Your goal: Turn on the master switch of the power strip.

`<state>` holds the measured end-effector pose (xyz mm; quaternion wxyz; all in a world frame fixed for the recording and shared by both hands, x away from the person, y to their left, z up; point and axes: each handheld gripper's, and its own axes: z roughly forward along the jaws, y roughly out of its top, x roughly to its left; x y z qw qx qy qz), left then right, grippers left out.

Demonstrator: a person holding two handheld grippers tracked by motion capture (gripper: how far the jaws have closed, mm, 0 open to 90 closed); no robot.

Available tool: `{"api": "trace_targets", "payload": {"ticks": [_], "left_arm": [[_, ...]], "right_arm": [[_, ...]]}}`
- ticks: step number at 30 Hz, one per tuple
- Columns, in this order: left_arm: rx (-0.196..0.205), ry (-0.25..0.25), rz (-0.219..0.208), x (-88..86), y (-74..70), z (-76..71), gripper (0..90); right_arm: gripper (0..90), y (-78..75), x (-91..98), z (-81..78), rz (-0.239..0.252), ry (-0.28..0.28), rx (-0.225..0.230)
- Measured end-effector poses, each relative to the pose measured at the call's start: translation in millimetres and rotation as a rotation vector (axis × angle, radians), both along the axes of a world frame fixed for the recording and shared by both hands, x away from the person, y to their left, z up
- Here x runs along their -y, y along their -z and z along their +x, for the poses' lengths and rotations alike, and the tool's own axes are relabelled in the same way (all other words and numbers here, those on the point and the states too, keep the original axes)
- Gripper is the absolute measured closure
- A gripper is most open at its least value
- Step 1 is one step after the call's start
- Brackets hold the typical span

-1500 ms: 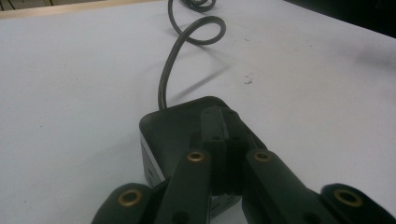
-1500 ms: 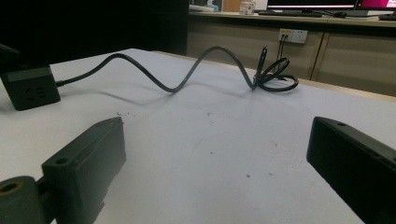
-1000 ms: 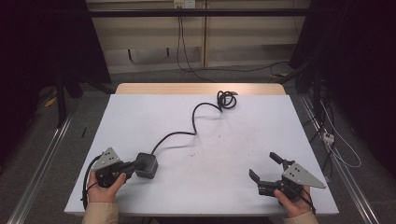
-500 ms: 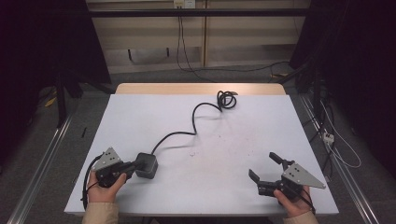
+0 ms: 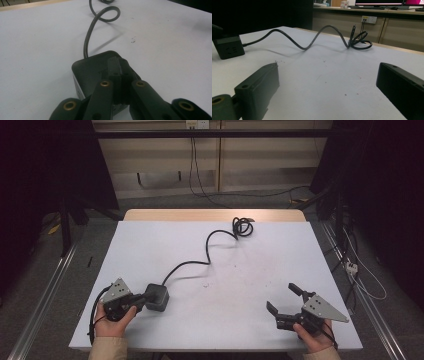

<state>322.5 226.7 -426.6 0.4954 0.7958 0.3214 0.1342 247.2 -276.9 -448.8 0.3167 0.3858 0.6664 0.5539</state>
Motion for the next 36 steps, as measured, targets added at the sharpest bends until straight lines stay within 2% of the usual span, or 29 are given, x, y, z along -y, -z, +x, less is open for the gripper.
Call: {"api": "trace_targets", "payload": {"ticks": [2,4,6,7,12,24,26,29,30,36], "left_arm": [[-0.004,-0.004,0.007,0.7,-0.6,-0.5,90.0],[-0.008,-0.013,-0.004,0.7,0.2,-0.8,90.0],[-0.013,-0.019,0.015,1.3,-0.6,-1.5,90.0],[-0.015,-0.025,0.008,1.1,-0.1,-1.6,90.0],[-0.004,-0.017,0.015,0.9,-0.1,-2.1,90.0],[-0.010,-0.014,-0.003,-0.6,0.4,-1.1,90.0],[-0.024,-0.015,-0.015,-0.9,0.4,-1.1,90.0],[-0.021,-0.014,-0.004,0.1,-0.6,-0.9,90.0],[-0.028,-0.019,-0.015,-0.3,-0.1,-0.9,90.0],[-0.021,-0.024,-0.015,-0.2,0.2,-1.3,90.0]], "right_arm": [[4.0,0.0,0.1,0.0,0.000,0.001,0.000],[4.0,0.0,0.3,0.0,-0.001,0.002,0.001],[4.0,-0.2,0.2,-0.4,0.004,0.006,0.002],[4.0,-0.4,0.2,-0.6,0.003,0.006,0.005],[4.0,-0.9,0.0,-1.3,0.003,0.004,0.007],[4.0,-0.6,-0.4,-0.1,-0.001,0.004,0.009],[4.0,-0.7,-0.4,-0.4,-0.001,0.004,0.010],[4.0,-0.8,-0.2,-0.1,-0.002,0.002,0.009],[4.0,-0.7,-0.4,-0.1,0.002,0.003,0.006],[4.0,-0.5,-1.3,0.8,0.001,-0.001,0.009]]}}
